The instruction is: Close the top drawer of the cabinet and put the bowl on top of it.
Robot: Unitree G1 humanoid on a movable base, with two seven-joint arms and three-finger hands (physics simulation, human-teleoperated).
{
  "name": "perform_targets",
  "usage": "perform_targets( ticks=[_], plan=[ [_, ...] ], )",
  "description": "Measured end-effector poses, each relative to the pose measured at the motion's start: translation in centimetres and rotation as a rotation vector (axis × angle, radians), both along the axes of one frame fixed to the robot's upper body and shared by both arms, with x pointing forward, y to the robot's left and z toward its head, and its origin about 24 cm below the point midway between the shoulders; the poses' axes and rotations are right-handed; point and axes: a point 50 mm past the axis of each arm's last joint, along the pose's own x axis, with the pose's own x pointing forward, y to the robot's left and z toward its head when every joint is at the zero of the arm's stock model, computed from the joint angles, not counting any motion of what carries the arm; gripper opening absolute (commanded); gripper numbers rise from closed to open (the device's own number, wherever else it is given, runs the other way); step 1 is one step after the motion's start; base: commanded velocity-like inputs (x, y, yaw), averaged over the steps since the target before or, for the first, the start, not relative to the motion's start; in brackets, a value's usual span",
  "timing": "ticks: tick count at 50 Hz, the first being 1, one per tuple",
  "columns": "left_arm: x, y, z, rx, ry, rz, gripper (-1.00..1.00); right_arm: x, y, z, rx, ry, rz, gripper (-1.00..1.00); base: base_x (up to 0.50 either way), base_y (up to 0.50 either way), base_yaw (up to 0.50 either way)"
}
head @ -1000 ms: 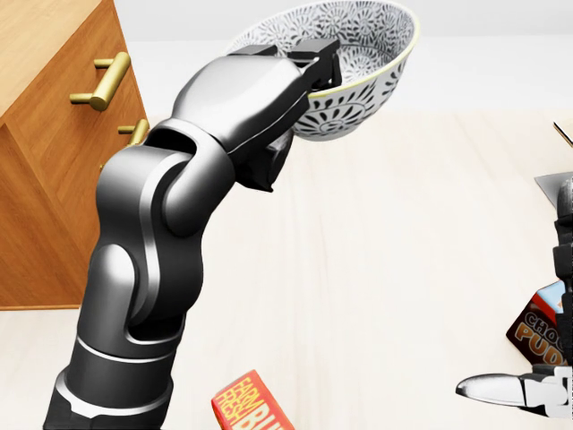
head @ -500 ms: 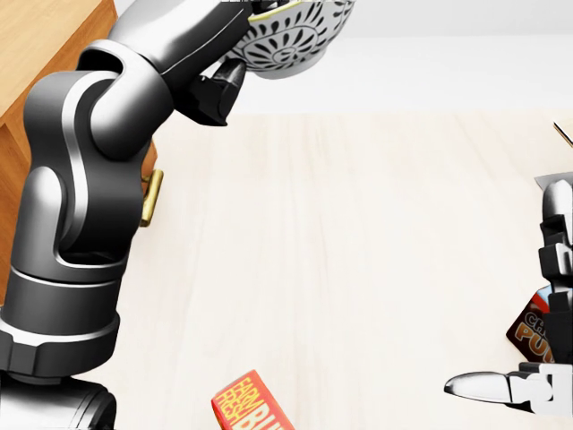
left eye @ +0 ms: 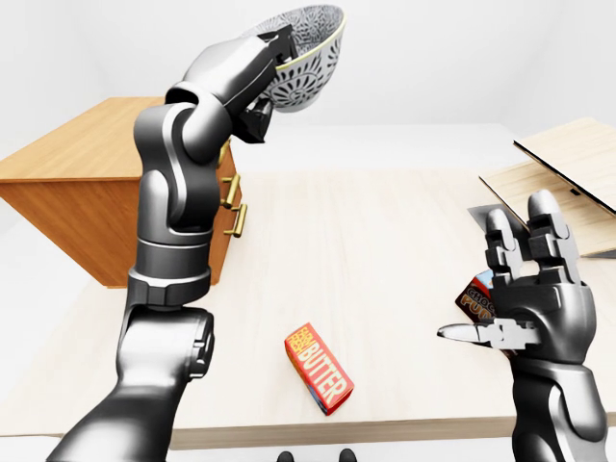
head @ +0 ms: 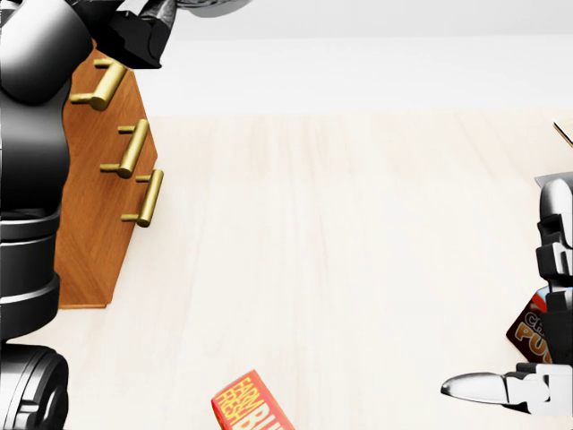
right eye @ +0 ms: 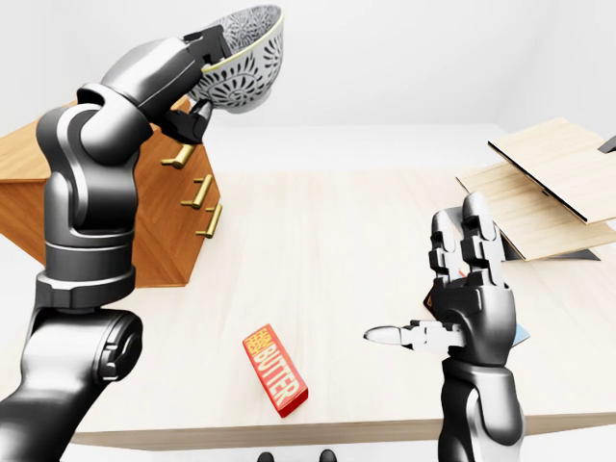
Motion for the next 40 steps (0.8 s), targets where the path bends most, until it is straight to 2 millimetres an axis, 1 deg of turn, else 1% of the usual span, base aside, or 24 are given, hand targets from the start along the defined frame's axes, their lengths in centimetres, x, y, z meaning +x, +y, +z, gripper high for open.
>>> perform_targets(
  ticks=[13,30,40],
  plan=[
    [0.0,2.9,0.9,-0.023,-0.033,0.073,-1.00,0.0,0.1,0.0,-0.002,0.003,0.002,1.00,0.00,0.00,0.00],
    [-0.4,6.8,2.6,-0.057,-0.084,0.165,-1.00,0.2,0.3,-0.3,-0.003,0.014,0.009,1.00,0.00,0.00,0.00],
    [-0.4,8.9,2.7,-0.086,-0.095,0.216,-1.00,0.2,0.5,-0.5,-0.005,0.026,0.014,1.00,0.00,0.00,0.00]
  ],
)
